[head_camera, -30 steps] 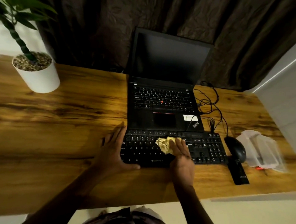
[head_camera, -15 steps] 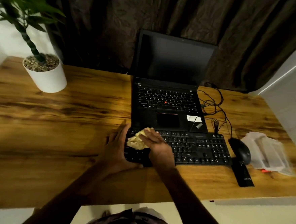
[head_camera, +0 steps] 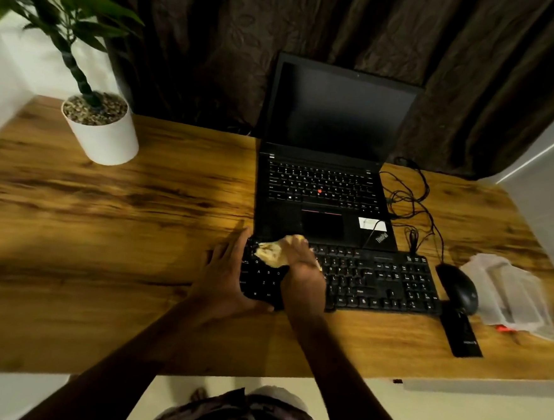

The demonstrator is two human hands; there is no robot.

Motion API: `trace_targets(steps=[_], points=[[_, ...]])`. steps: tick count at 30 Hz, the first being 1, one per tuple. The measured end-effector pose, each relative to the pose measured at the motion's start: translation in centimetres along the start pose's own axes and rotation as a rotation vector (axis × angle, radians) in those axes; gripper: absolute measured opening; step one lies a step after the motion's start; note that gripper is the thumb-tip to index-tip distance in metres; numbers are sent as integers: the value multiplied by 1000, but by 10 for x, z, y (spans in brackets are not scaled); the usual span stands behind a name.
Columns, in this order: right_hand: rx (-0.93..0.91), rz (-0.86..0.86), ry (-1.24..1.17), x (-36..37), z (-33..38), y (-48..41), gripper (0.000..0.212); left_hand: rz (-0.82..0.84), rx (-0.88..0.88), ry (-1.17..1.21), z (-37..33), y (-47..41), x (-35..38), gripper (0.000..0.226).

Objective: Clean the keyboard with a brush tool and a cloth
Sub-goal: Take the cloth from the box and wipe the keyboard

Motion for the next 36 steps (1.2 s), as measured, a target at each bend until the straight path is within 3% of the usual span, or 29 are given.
trace_targets(steps=[7, 11, 18, 21, 24, 27, 30, 33, 36], points=[[-308, 85, -6, 13, 45, 16, 51, -20, 74, 17, 5, 2, 2, 138], [-428, 68, -60, 9, 41, 28, 53, -48, 97, 55, 2, 4, -3, 142], [-553, 93, 62, -15, 5, 52, 55, -46, 42, 111, 0, 5, -4, 146], [-486, 88, 112, -24, -32, 62, 64, -46, 41, 66, -2, 6, -5, 148], [-299, 73, 115, -40, -78, 67, 81, -39, 37, 55, 0, 6, -4, 150], [-32, 15, 133, -54, -110, 74, 52, -35, 26, 51, 1, 6, -2, 151], [154, -57, 55, -53, -112, 84, 50, -38, 2, 56, 2, 5, -2, 152], [83, -66, 35, -40, -85, 87, 68, -39, -9, 57, 3, 6, -2, 150], [-136, -29, 45, -26, -56, 90, 59, -41, -10, 73, 1, 5, -3, 150]])
Point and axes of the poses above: each hand's wrist, its own y-axis away from the middle knuckle, its own x-axis out of the palm, z = x × y, the point moved 6 cm from there along -y, towards the middle knuckle, and after that the axes turned 2 degrees about y, right-handed, at the moved point
